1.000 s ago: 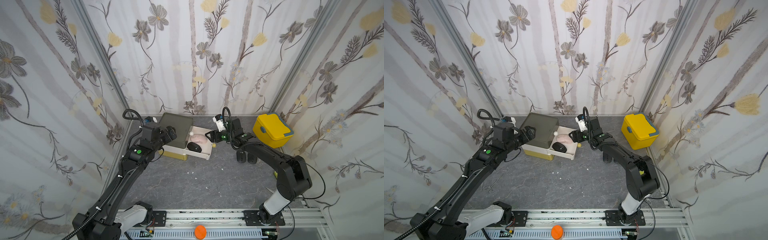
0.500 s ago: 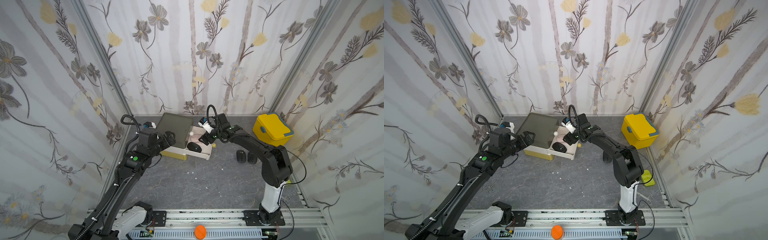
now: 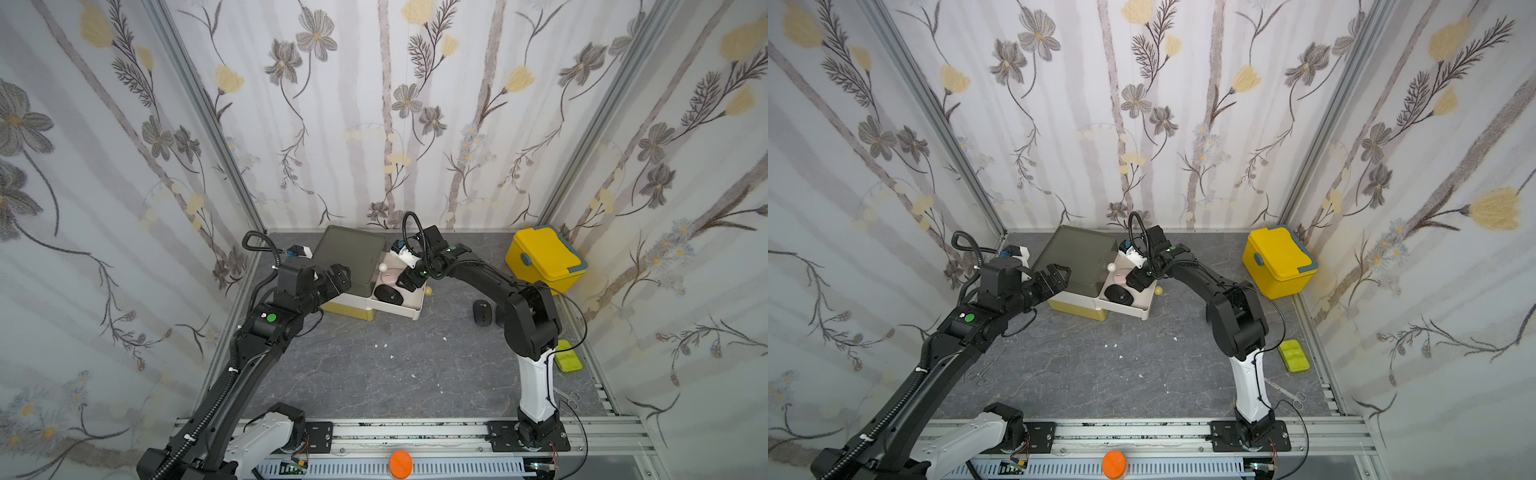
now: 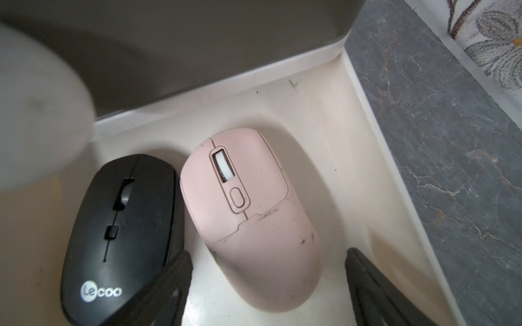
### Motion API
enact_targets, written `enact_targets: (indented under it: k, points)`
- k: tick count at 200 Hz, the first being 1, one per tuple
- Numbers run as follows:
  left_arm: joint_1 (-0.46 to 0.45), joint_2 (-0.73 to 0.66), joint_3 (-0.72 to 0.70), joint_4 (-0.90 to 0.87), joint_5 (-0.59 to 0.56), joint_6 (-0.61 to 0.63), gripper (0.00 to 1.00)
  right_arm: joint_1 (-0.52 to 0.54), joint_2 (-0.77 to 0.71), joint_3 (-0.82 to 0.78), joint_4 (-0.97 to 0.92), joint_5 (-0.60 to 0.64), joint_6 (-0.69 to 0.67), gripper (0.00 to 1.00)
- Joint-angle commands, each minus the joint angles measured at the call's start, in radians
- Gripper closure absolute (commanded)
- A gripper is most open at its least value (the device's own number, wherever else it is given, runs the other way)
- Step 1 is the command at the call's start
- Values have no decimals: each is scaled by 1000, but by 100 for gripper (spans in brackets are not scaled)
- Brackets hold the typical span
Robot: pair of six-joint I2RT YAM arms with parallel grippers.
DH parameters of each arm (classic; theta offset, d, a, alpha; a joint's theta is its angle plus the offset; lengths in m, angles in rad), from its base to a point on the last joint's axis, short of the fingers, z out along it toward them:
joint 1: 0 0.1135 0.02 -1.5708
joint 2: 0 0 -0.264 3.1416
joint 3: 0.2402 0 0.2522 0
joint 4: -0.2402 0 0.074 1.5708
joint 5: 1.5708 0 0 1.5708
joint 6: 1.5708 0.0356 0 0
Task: Take the mice out of the drawer
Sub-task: Pick up the mouse from the drawer.
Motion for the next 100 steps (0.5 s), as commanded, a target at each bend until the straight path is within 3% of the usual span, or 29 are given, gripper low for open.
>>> enact_targets:
  k: [1,100]
  points:
    - [3,0,-3,15,-17,-7,3,3,20,26,-27,-23,-44,18]
    - [6,8,-3,12,-26,-10,3,18,104,111,-60,-42,-55,24]
